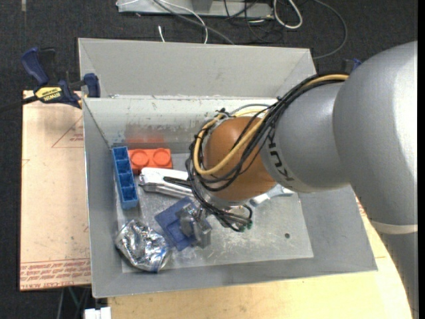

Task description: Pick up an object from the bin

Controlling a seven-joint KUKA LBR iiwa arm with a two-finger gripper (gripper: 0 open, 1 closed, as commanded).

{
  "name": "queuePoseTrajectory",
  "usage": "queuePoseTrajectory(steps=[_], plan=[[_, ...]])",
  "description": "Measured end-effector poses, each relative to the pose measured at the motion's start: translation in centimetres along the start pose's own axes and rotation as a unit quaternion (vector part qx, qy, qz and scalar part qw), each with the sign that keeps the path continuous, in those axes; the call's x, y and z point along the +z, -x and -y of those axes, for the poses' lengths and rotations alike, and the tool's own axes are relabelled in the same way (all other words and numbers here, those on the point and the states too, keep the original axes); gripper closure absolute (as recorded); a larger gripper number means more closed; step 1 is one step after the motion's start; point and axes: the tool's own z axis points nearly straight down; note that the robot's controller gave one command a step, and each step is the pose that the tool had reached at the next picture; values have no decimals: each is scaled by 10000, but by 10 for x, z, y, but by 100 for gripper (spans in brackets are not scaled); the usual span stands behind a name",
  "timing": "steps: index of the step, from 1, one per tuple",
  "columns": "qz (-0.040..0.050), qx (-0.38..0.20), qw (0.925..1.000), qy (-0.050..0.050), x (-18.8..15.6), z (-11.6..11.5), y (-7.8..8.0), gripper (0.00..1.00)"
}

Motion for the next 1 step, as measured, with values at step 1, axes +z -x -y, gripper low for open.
queuePoseTrajectory(steps=[1], plan=[[0,1,10000,1,0,0,0,100]])
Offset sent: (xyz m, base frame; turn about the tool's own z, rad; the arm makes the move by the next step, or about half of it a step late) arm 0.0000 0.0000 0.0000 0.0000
